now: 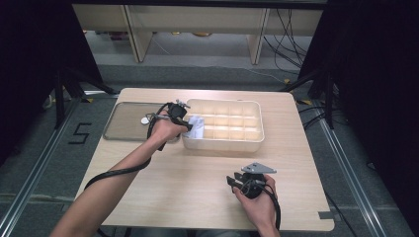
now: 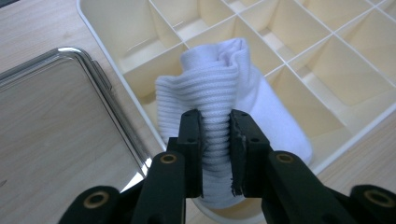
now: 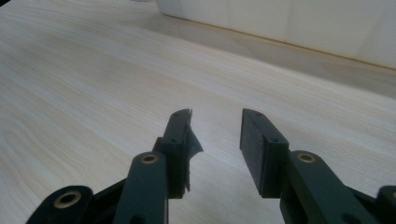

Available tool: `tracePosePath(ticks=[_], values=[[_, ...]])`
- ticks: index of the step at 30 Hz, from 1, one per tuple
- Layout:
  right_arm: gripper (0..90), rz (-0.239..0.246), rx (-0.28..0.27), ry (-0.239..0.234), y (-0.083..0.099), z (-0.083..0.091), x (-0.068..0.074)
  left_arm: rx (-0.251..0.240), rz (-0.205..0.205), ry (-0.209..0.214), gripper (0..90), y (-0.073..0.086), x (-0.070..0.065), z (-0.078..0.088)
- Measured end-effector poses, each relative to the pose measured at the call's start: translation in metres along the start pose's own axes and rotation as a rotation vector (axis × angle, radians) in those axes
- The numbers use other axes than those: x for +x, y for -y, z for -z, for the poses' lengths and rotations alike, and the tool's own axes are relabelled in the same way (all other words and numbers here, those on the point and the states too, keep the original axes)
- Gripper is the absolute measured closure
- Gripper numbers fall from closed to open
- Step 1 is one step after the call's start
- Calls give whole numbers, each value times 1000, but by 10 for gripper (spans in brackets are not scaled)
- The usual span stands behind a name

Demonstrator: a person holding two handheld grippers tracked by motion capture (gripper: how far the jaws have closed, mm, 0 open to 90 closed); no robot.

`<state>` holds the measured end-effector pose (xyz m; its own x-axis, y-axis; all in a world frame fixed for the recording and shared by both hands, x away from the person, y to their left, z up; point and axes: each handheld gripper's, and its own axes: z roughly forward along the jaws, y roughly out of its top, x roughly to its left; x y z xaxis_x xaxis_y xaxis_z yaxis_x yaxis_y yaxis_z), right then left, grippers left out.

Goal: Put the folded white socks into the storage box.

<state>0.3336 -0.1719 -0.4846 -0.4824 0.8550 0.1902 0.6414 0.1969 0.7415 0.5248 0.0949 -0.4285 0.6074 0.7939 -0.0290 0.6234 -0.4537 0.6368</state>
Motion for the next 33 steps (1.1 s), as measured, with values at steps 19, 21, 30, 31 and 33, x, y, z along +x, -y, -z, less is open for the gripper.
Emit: tracePosePath(ticks=[19, 21, 30, 31, 33], values=[[635, 12, 8, 2, 1, -1, 0, 108, -13, 5, 811, 0, 0, -7], [635, 7, 11, 1, 1, -1, 0, 113, -10, 7, 812, -1, 0, -8], [632, 17, 8, -1, 1, -1, -1, 137, -7, 14, 817, 0, -2, -11], [632, 17, 8, 0, 0, -1, -1, 130, -2, 20, 817, 1, -1, -10], [631, 10, 2, -21, 1, -3, -2, 124, 2, 30, 813, 1, 0, -9]])
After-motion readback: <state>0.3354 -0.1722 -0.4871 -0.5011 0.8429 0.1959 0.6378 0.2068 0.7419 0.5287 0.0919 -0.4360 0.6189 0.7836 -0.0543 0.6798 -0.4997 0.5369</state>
